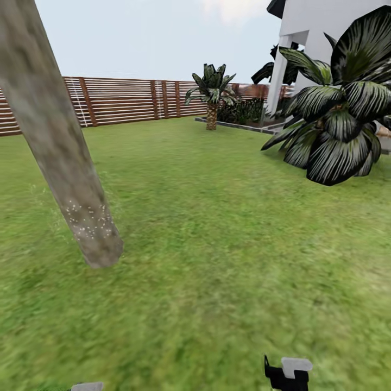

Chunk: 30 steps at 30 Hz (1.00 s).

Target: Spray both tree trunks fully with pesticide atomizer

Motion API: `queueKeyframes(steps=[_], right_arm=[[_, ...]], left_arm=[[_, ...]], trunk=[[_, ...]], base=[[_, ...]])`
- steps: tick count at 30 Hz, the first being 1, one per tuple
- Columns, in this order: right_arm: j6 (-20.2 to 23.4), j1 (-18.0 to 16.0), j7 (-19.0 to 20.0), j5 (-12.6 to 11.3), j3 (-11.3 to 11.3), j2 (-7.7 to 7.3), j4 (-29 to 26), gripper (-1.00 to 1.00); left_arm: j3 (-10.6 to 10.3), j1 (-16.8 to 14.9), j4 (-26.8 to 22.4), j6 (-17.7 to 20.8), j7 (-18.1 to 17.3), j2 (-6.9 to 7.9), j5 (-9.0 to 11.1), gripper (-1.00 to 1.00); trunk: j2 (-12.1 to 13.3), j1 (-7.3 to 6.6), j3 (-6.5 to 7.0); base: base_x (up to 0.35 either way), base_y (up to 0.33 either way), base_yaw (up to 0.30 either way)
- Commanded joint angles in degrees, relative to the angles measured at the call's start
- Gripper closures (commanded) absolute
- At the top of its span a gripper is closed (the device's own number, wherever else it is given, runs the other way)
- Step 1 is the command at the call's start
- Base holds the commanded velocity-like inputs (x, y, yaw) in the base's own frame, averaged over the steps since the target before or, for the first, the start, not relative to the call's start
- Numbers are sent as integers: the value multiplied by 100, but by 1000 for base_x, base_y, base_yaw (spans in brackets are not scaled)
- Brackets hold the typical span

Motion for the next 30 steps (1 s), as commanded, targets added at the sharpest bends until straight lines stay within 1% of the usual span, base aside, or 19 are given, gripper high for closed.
queueKeyframes(steps=[1, 15, 30], right_arm=[[-11, -5, -35, 61, -24, 1, 10, -100], [-11, -5, -35, 58, -24, 1, 14, -100], [-11, -5, -35, 54, -24, 1, 14, -100]], left_arm=[[-52, -1, 1, -16, 13, 1, 56, 100], [-52, 0, 1, -12, 19, 2, 78, 100], [-52, 0, 1, -12, 31, 1, 82, 100]], trunk=[[-2, -4, -4], [-2, -4, -4], [-2, -4, -4]], base=[[-312, -114, -300], [-311, -134, -300], [-283, -167, -300]])
